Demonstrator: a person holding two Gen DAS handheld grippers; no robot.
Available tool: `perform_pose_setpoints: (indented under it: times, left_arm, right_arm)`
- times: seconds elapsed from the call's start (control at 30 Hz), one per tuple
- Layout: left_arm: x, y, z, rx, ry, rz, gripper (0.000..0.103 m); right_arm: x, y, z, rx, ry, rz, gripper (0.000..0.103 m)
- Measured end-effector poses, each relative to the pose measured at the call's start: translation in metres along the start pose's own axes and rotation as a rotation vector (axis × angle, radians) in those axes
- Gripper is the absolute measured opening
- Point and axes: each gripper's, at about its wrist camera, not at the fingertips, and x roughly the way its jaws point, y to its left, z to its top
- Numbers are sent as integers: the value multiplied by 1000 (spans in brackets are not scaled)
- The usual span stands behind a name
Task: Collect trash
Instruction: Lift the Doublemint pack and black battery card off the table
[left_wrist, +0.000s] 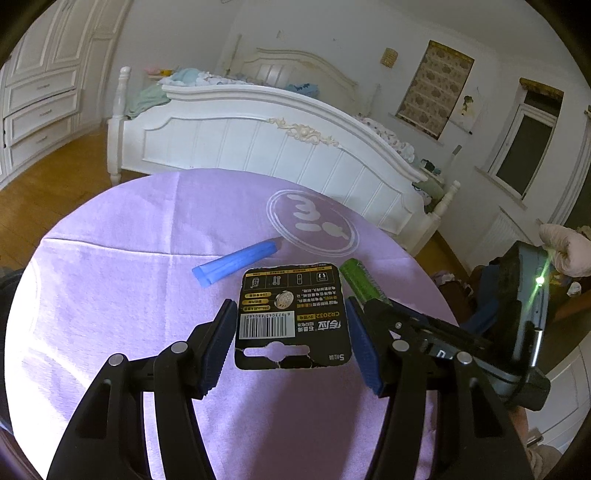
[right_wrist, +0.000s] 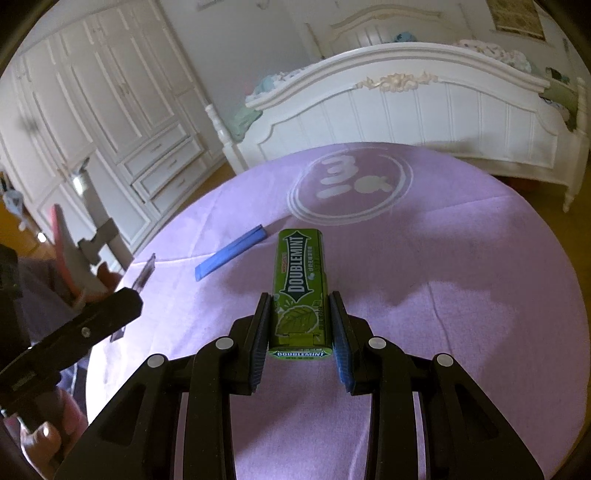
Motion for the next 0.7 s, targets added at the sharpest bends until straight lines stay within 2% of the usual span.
perform_pose_setpoints:
  times: [0.37, 0.7]
  left_arm:
    - [-1, -10, 1, 40, 8, 51, 59]
    - [-8, -9, 3, 47, -8, 48, 59]
  right_arm:
    - [-14, -4, -1, 15, -26, 38, 32]
    - [-24, -5, 0, 27, -47, 46, 32]
